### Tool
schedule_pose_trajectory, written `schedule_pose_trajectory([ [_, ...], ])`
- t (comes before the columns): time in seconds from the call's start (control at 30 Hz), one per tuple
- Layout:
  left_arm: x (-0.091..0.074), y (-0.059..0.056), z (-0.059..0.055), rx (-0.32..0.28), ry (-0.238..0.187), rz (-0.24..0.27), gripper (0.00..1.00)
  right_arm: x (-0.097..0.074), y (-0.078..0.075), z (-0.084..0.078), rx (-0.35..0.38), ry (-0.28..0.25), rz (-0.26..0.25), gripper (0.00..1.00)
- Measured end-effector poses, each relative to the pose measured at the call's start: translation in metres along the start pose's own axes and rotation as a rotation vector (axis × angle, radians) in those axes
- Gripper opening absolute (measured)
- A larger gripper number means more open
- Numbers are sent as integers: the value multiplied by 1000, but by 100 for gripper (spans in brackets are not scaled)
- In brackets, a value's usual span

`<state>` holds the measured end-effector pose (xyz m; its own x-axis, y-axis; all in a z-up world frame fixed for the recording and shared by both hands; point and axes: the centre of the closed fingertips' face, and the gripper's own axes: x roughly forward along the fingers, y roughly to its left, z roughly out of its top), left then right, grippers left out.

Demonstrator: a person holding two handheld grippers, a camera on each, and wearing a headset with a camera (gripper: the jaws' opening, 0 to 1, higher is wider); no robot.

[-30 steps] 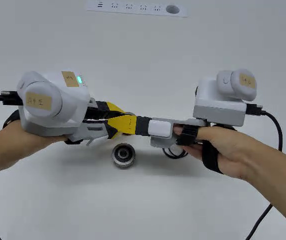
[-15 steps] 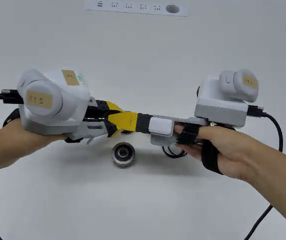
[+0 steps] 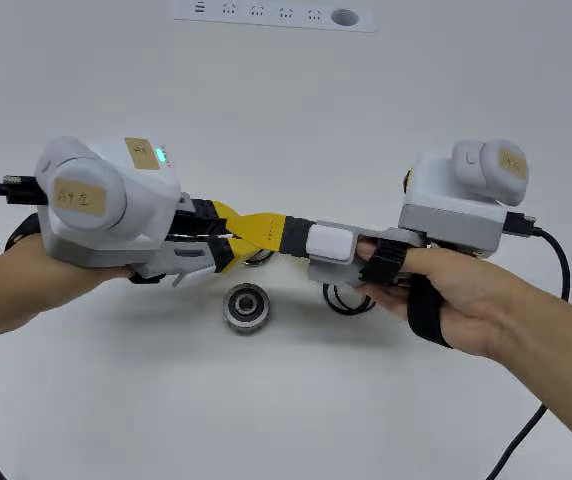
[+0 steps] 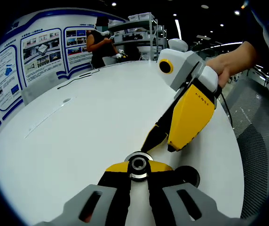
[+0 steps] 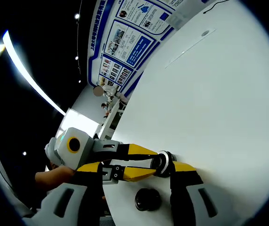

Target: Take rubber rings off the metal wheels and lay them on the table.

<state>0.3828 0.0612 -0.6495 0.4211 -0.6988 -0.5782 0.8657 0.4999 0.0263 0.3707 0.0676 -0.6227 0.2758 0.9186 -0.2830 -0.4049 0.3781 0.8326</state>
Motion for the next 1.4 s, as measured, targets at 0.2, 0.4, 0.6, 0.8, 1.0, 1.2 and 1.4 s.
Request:
schedule_pose_trajectory([
  [0.2, 0, 1, 0, -4, 2, -1, 13, 0, -21, 0, 25, 11, -82, 36],
  [0.4, -1, 1, 0, -6, 2, -2, 13, -1, -34, 0, 51, 13, -133, 16],
  [0.6, -1, 2, 0, -7, 1, -2, 13, -1, -41, -1, 61, 18, -167, 8],
  [0.8, -1, 2, 0, -9, 2, -2, 13, -1, -43, 0, 60, 17, -183, 5],
  [1.0, -1, 2, 0, -8, 5, -1, 13, -2, -43, 1, 63, 17, -188, 3],
  [1.2, -1, 2, 0, -4, 6, -1, 13, -2, -43, 1, 67, 29, -203, 2],
  [1.4, 0, 3, -1, 2, 18, -2, 13, -3, -42, 1, 57, 33, -215, 1],
])
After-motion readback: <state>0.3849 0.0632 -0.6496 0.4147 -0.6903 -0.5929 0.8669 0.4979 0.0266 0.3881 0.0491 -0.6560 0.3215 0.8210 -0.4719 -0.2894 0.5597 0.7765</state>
